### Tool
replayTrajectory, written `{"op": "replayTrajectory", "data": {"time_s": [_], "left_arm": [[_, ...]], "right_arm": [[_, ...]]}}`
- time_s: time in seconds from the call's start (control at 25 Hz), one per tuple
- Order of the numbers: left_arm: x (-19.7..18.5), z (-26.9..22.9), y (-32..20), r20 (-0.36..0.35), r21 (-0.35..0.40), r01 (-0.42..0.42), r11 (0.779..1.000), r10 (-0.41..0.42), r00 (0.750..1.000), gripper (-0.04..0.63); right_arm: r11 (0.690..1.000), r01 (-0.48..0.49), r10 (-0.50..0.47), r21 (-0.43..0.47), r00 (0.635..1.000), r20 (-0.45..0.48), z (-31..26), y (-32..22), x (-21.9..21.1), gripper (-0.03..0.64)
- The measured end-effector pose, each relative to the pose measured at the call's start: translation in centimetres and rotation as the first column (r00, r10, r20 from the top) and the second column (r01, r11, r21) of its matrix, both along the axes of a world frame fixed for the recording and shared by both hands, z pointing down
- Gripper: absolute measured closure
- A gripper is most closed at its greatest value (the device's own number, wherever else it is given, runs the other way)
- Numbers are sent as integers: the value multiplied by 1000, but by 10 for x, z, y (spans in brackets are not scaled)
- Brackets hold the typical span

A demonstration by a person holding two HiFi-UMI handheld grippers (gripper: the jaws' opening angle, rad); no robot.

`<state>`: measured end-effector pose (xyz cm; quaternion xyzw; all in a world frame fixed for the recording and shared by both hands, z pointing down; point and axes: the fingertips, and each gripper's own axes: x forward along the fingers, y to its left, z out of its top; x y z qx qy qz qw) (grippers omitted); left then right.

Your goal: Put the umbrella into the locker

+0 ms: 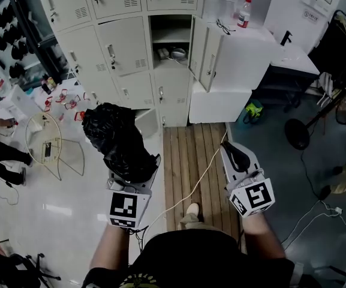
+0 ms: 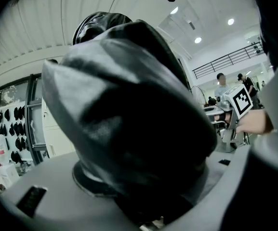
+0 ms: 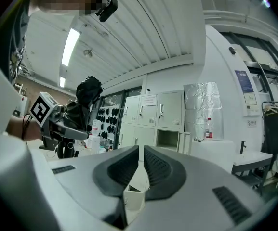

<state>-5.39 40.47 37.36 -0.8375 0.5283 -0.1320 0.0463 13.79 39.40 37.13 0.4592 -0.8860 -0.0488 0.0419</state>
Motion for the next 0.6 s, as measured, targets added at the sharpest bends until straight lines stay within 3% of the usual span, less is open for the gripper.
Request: {"op": "replayTrajectory", "data": {"time_s": [0.6], "left_arm": [[44,-5,-84,7,6,39,999,-39,999,302]], "right_arm": [[997,80,-80,7,997,10,-3,-89,33,581]]}}
